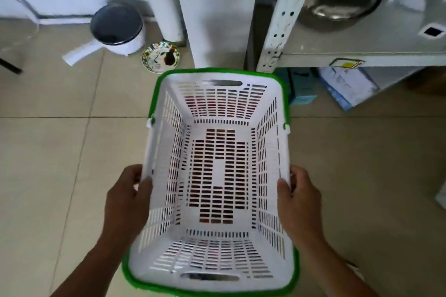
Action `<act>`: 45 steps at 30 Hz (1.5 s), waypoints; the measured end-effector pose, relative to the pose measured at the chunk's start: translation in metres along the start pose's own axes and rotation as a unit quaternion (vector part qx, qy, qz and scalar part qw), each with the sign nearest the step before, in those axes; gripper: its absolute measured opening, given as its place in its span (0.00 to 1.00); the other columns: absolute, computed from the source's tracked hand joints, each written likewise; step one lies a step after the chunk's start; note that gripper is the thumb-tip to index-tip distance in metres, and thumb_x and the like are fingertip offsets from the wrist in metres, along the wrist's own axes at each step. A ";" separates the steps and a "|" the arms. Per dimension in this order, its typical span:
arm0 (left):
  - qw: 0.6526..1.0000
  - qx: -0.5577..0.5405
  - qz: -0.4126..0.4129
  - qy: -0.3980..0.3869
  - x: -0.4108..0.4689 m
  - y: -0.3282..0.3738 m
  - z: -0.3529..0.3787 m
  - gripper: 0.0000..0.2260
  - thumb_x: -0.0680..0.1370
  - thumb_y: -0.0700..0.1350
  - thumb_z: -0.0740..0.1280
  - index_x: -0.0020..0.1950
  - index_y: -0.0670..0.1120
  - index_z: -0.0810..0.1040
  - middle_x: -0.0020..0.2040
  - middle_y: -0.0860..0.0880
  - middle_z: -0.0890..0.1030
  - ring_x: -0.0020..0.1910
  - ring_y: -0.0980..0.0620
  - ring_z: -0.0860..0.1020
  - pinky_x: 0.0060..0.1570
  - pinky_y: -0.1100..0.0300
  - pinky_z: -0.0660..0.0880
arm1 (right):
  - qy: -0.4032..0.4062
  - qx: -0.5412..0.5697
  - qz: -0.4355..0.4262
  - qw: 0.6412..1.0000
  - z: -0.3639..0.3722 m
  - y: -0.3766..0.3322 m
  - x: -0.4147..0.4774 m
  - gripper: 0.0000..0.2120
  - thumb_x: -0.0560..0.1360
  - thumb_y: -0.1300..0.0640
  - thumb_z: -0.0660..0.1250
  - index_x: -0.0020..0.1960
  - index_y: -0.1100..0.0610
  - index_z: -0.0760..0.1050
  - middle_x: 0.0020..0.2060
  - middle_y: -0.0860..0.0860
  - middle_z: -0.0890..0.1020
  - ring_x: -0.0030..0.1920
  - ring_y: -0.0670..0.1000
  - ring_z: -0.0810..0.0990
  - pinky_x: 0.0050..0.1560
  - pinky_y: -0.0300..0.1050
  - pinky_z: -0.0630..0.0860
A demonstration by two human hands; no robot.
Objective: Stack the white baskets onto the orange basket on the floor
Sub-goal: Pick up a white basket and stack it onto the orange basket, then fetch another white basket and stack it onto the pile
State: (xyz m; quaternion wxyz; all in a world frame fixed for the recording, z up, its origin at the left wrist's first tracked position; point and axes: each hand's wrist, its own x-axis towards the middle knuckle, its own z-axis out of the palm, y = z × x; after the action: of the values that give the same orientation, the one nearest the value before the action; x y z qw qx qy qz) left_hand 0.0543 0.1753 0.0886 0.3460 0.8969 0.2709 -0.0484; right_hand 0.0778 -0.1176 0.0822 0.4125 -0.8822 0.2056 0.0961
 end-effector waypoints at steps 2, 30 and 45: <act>0.999 0.029 0.001 -0.030 0.010 -0.030 0.024 0.15 0.76 0.51 0.59 0.61 0.49 0.75 0.51 0.48 0.83 0.46 0.44 0.81 0.47 0.49 0.77 | 0.011 -0.052 -0.001 0.999 0.026 0.020 0.009 0.11 0.78 0.58 0.62 0.60 0.57 0.74 0.51 0.52 0.81 0.45 0.50 0.82 0.46 0.48 0.82; 0.955 -0.083 0.109 -0.265 -0.124 0.345 0.352 0.16 0.79 0.43 0.64 0.67 0.52 0.73 0.58 0.54 0.78 0.57 0.55 0.76 0.54 0.59 0.72 | 0.085 0.081 0.112 0.987 -0.243 0.217 0.135 0.25 0.76 0.61 0.66 0.72 0.55 0.66 0.65 0.53 0.75 0.60 0.48 0.76 0.62 0.43 0.75; 0.882 0.071 0.256 -0.388 -0.299 0.549 0.681 0.19 0.77 0.45 0.65 0.67 0.45 0.72 0.64 0.43 0.77 0.58 0.46 0.77 0.55 0.57 0.71 | 0.262 0.056 0.272 0.924 -0.540 0.519 0.217 0.24 0.72 0.61 0.66 0.68 0.57 0.70 0.62 0.57 0.78 0.61 0.58 0.78 0.64 0.52 0.74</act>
State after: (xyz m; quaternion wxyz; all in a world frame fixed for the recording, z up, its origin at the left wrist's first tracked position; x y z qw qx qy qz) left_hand 0.1539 -0.7372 -0.0177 0.3587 0.8669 -0.1285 -0.3214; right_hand 0.0427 -0.8919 -0.0028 0.3510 -0.7616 0.5431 -0.0414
